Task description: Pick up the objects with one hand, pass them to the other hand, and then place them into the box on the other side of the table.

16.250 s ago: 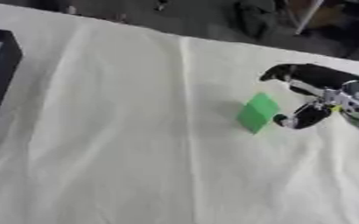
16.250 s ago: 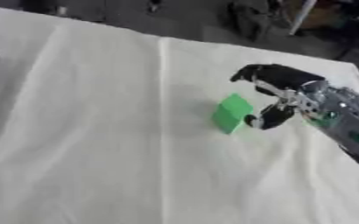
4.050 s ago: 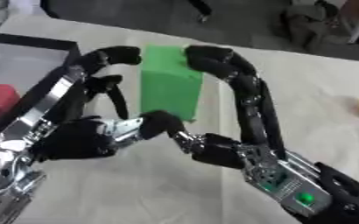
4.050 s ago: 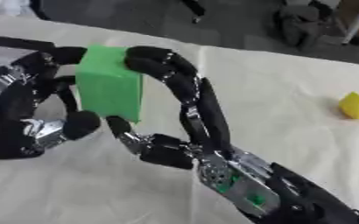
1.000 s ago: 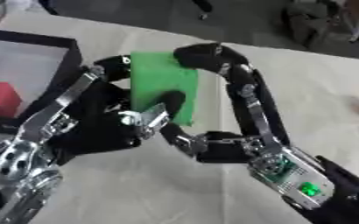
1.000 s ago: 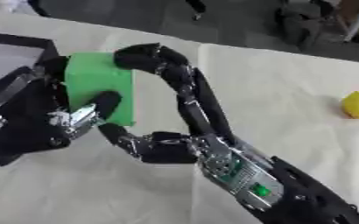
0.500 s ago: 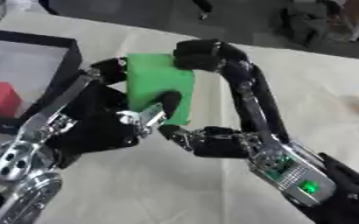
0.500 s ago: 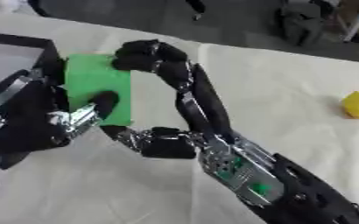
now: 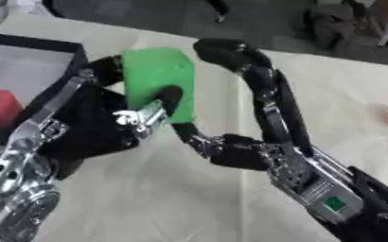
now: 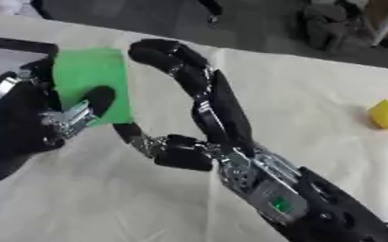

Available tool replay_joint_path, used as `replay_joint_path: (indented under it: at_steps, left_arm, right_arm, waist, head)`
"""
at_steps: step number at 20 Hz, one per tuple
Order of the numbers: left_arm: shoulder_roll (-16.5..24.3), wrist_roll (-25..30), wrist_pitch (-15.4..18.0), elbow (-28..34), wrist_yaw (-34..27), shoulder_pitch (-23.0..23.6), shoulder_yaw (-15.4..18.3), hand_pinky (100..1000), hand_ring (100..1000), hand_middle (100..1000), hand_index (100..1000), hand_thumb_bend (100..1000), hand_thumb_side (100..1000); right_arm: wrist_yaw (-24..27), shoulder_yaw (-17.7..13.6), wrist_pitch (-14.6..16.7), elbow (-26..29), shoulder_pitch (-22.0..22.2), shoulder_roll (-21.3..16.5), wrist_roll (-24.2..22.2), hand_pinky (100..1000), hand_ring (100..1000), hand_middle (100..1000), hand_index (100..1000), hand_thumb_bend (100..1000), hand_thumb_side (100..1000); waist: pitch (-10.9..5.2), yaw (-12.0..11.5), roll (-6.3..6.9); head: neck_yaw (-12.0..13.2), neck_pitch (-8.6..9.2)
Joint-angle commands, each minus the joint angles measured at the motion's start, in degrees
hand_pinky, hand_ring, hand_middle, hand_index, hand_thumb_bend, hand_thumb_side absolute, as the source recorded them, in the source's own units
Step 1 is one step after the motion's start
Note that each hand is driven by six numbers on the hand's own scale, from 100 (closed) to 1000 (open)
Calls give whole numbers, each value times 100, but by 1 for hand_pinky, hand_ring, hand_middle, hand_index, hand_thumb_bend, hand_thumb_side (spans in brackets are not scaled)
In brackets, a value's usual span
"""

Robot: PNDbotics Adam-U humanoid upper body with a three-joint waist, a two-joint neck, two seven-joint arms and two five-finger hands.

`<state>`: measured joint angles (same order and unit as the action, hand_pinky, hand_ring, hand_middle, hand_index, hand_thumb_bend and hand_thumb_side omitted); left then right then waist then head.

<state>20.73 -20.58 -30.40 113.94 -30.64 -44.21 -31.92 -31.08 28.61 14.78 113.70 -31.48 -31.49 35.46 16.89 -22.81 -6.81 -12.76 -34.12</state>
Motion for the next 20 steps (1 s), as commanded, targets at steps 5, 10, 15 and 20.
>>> replay_joint_path:
  at_steps: [5,10,15,20]
  left_arm:
    - [446,-206,130,65,29,117,335,825,100,314,431,290,121]
    - [921,-402,180,65,88,152,575,825,100,319,436,279,133]
    - [1524,-601,47,65,161,195,816,822,100,323,441,259,143]
    - [1970,-820,-166,-1,230,214,970,815,100,325,443,251,150]
  right_arm:
    - [-239,-249,-76,90,-8,-196,313,804,830,784,853,298,226]
    - [-334,-470,-14,90,41,-418,444,809,829,789,852,344,151]
    - [-255,-910,-190,90,210,-821,531,811,821,773,839,260,100]
    - [-89,-1554,-427,90,359,-1215,682,814,821,761,828,200,100]
  waist:
    - [-99,13,79]
    - [-107,58,119]
    - [-88,179,134]
    - [-85,321,143]
  head:
    - [-104,29]
    - [-177,3]
    - [-184,34]
    - [-96,53]
